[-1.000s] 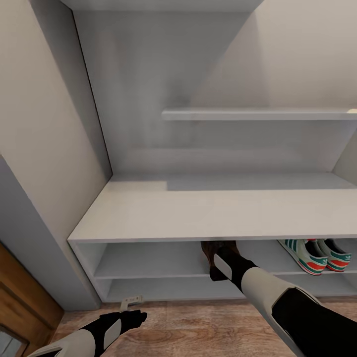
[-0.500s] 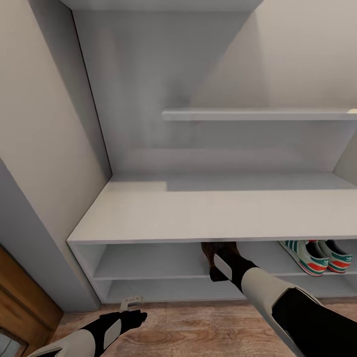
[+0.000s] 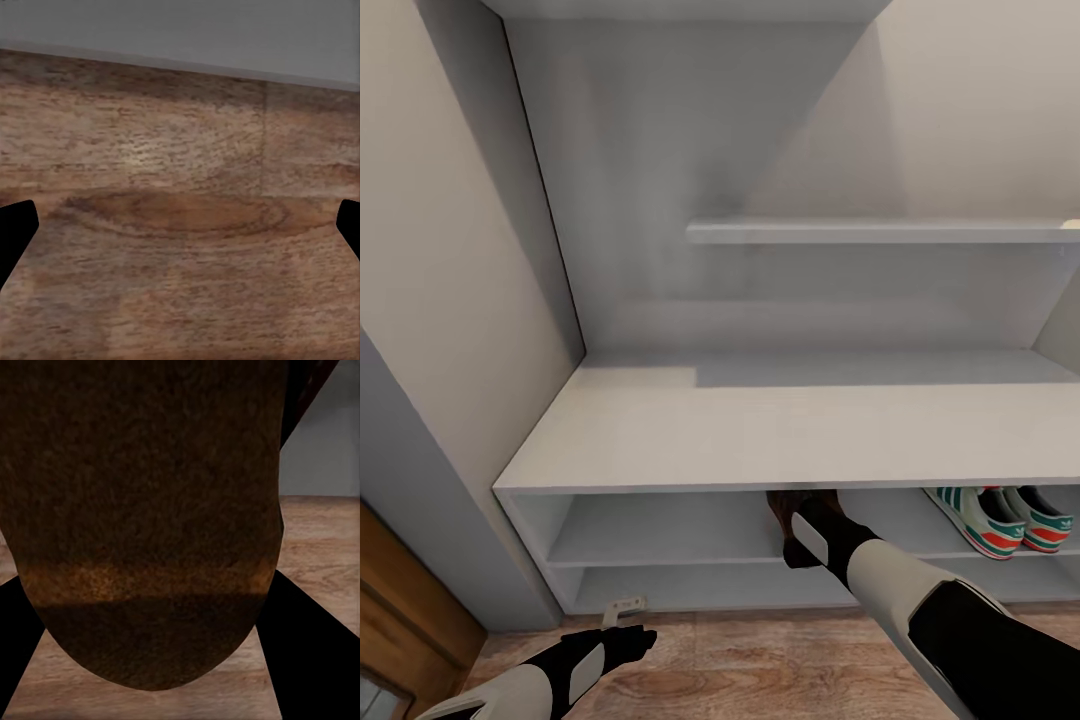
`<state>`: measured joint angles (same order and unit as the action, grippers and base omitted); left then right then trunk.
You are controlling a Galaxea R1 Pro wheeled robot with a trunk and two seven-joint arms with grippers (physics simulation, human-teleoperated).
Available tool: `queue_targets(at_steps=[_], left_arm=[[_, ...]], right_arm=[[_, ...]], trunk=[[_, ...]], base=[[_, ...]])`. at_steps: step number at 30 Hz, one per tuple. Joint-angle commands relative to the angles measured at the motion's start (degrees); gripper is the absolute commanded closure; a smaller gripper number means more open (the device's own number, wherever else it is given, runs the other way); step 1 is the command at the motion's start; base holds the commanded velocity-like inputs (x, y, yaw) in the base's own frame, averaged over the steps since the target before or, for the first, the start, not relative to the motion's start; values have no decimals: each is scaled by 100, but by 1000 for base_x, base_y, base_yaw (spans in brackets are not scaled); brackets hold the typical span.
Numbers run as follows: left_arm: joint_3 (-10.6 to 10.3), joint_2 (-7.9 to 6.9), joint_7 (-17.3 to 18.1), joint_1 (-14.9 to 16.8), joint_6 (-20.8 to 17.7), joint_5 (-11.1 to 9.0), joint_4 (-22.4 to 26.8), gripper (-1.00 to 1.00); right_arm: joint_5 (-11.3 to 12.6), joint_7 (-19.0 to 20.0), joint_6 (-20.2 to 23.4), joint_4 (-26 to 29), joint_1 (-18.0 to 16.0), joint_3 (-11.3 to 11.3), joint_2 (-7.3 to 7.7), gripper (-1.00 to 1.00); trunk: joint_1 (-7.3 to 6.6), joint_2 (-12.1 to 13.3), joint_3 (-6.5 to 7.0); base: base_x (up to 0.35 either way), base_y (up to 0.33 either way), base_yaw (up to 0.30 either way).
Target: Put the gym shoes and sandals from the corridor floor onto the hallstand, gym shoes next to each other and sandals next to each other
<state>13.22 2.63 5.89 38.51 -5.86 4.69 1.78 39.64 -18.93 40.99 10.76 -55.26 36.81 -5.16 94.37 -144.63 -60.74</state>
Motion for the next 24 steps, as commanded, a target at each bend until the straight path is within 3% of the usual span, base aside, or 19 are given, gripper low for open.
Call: queue_targets(at_steps=[1,24], left_arm=[[49,1,17,-1,-38,49,15,-100],[49,1,17,-1,-38,49,15,-100]], right_arm=[[-71,-5,23,13,-3,65,4,100],[-71,-5,23,14,-3,65,6,100]], trunk=[[0,-1,-5],[0,-1,-5]], base=[[2,0,0],[19,0,0]])
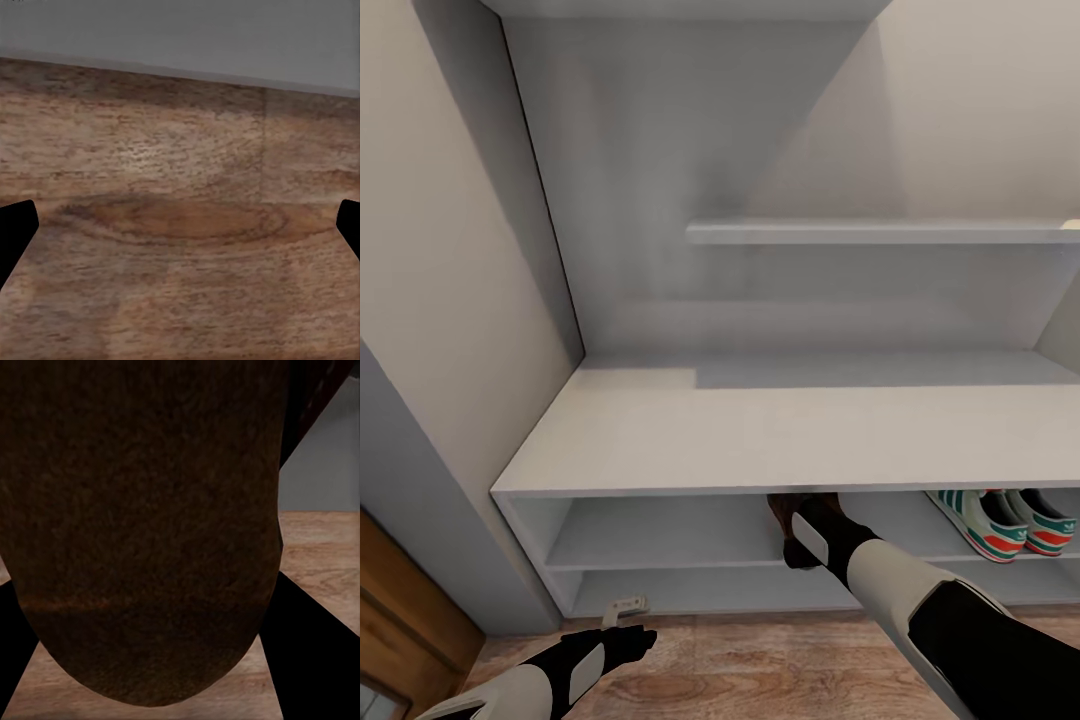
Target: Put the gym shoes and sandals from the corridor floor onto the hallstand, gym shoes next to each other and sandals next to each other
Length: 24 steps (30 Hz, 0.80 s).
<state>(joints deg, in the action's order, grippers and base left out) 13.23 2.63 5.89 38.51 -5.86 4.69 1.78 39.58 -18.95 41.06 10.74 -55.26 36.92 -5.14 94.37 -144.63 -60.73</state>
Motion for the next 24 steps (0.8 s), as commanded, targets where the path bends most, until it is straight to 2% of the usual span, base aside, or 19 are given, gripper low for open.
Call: queue_targets(at_steps=[1,16,24], left_arm=[[48,1,17,-1,-38,49,15,-100],[48,1,17,-1,-38,49,15,-100],[48,1,17,-1,-38,49,15,-100]], right_arm=[[-64,-3,16,16,-3,53,4,100],[-64,-3,10,16,-3,56,4,100],[-64,-3,-193,14,-3,60,4,100]], trunk=[[0,-1,-5],[0,-1,-5],[0,-1,-5]], base=[[6,0,0],[2,0,0],[0,0,0]])
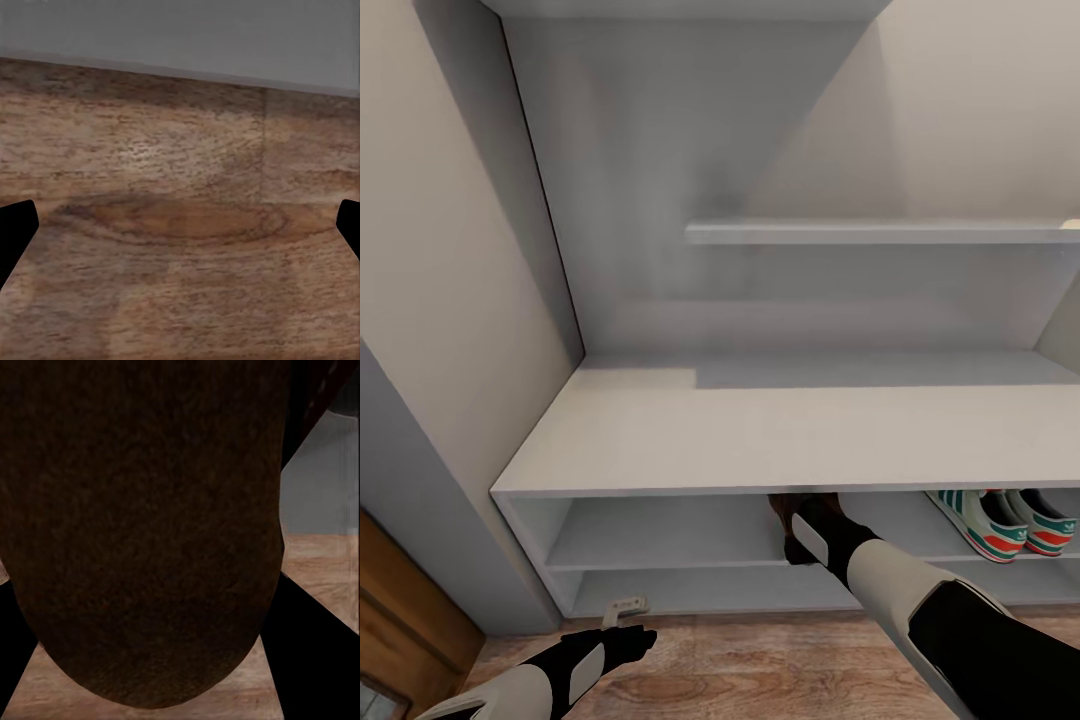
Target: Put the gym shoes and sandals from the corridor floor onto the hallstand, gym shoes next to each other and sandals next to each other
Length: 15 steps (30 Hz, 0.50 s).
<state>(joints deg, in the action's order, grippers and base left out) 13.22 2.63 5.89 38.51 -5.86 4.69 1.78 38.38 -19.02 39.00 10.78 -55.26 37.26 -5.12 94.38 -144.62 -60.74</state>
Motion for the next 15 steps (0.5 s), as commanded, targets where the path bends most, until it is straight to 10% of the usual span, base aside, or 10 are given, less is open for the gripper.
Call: queue_targets(at_steps=[1,15], left_arm=[[49,1,17,-1,-38,49,15,-100],[49,1,17,-1,-38,49,15,-100]], right_arm=[[55,3,7,8,-3,27,2,100],[55,3,-15,9,-3,21,2,100]], trunk=[[-1,-2,-5],[-1,-2,-5]], base=[[0,0,0],[0,0,0]])
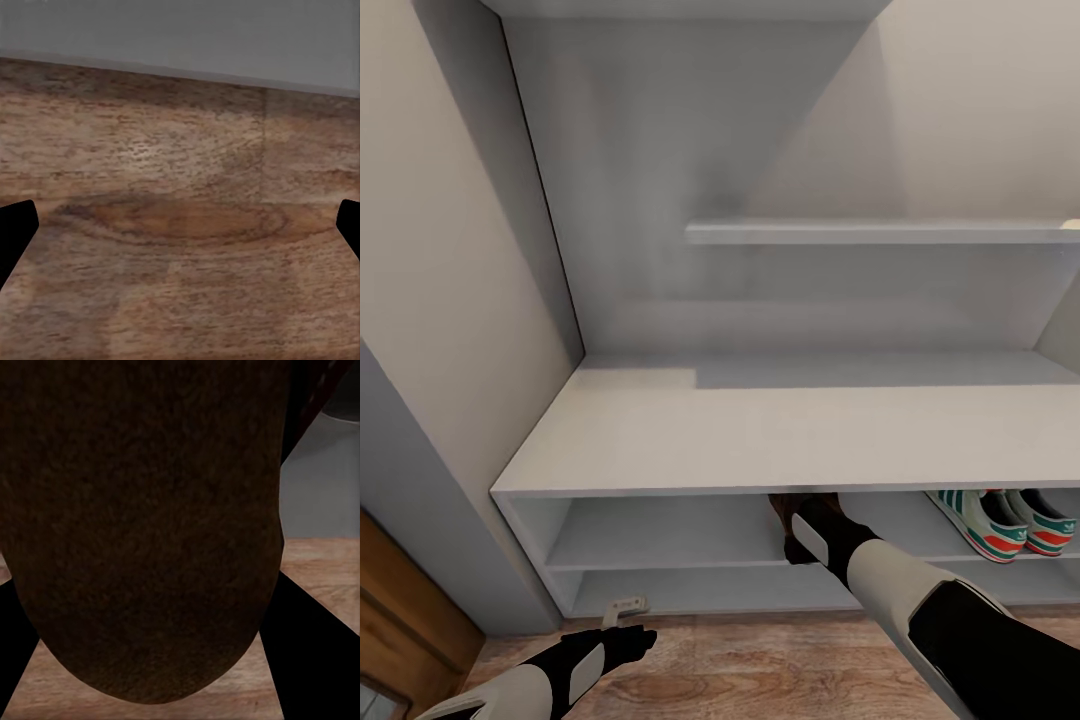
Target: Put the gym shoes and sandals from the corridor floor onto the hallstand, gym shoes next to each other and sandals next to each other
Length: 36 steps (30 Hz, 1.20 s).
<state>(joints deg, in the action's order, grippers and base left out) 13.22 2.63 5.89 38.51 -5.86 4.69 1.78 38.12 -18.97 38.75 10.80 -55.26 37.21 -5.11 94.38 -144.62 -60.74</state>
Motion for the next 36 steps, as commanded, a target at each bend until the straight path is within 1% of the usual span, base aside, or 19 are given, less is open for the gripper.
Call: queue_targets(at_steps=[1,26,36], left_arm=[[49,1,17,-1,-38,49,15,-100],[49,1,17,-1,-38,49,15,-100],[49,1,17,-1,-38,49,15,-100]], right_arm=[[81,-2,10,9,-2,25,2,100],[81,-2,1,10,-2,29,2,100],[81,-2,2,10,-2,27,1,100]], trunk=[[-1,-2,-5],[-1,-2,-5],[-1,-2,-5]], base=[[0,0,0],[0,0,0],[29,54,0]])
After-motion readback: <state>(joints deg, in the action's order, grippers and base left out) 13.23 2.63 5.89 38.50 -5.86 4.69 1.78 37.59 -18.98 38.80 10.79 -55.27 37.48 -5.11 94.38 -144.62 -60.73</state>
